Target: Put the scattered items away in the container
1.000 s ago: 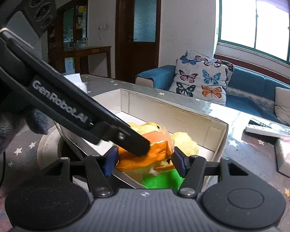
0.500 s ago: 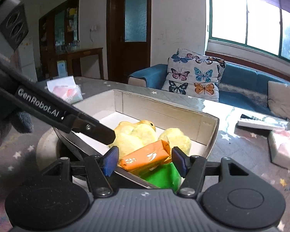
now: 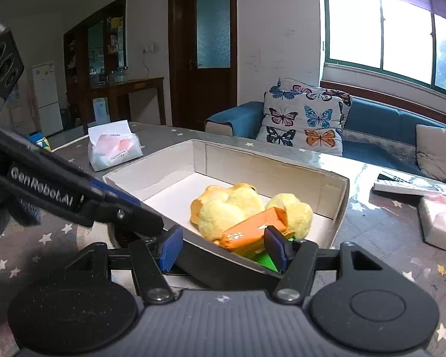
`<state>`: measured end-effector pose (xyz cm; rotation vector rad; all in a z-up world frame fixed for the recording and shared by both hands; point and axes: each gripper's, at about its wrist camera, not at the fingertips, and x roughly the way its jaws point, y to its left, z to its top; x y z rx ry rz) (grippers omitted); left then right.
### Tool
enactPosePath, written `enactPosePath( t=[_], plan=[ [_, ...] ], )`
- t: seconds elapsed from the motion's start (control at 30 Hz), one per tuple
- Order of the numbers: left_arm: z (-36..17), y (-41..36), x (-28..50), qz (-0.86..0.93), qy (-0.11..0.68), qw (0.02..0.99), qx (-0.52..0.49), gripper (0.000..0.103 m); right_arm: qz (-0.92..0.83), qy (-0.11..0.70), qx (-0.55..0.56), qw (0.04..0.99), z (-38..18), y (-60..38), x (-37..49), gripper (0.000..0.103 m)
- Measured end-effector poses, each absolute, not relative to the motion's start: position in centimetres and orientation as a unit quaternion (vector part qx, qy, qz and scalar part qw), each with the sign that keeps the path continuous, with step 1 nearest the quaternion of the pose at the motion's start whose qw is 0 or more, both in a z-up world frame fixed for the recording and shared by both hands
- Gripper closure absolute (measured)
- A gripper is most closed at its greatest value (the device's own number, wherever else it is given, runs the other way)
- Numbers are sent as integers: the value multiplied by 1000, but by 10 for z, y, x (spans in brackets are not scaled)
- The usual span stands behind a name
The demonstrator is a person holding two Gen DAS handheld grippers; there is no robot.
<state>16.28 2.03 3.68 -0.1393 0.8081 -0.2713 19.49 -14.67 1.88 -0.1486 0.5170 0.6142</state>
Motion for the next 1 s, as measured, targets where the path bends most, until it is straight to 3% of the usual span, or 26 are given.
enactPosePath(
  t=[0.1,0.17,0.33,1.0],
  plan=[
    [33,24,157,-123,395,908,-73,62,296,252,-70,919,19,-146,192,38],
    [32,26,153,-118,394,909,-74,62,297,250,-66,919,20,-145,187,30],
    [29,28,141,-102,394,911,-67,62,292,252,-64,920,19,-143,172,30],
    [5,28,96,-47,407,911,-40,62,263,260,-46,928,3,-143,116,2]
  ],
)
